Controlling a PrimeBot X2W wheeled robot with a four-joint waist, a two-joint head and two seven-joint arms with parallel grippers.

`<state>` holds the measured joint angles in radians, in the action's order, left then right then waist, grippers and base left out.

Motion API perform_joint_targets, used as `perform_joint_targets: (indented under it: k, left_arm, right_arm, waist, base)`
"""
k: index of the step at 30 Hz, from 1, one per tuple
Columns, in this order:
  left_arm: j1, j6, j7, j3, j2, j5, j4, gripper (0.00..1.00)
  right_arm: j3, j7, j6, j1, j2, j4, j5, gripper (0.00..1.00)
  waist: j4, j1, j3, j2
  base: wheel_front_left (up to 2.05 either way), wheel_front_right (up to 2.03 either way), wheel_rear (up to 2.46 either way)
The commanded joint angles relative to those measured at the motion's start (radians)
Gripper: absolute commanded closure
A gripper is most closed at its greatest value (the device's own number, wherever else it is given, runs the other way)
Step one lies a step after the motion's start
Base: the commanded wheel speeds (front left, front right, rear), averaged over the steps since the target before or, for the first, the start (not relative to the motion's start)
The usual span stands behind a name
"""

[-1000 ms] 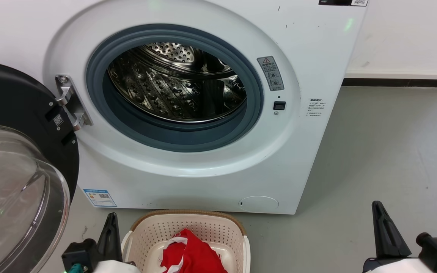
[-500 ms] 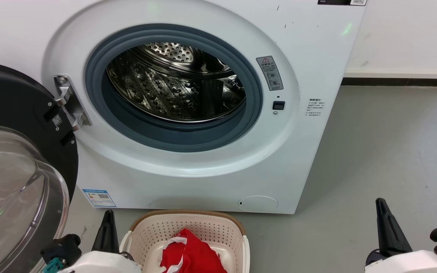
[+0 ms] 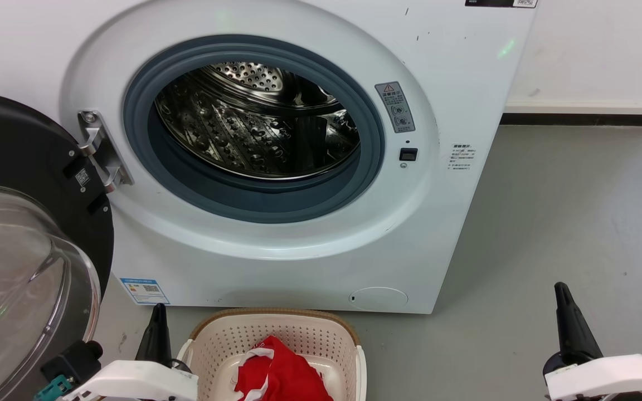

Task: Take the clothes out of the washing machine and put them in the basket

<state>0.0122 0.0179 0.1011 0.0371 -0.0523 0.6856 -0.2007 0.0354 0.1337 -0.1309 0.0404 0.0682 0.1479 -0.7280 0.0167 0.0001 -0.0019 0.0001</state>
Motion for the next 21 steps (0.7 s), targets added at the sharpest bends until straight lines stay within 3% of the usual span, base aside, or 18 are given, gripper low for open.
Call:
perform_joint_targets:
  k: [1,21]
  left_arm:
    - [-0.027,0.008,-0.005,0.006,-0.001,0.032,0.009,1.0]
    - [-0.059,0.042,-0.072,0.029,0.0,0.314,-0.008,1.0]
  right_arm:
    - [0.002,-0.005,0.0,-0.027,0.009,-0.005,-0.036,1.0]
    - [0.01,-0.07,0.0,-0.067,0.013,0.026,-0.316,1.0]
  waist:
    - [0.0,-0.0001,0.0,-0.0001]
    - [-0.004,-0.0001,0.001,-0.0001]
  base:
    - [0.0,0.0,0.0]
    - [0.0,0.0,0.0]
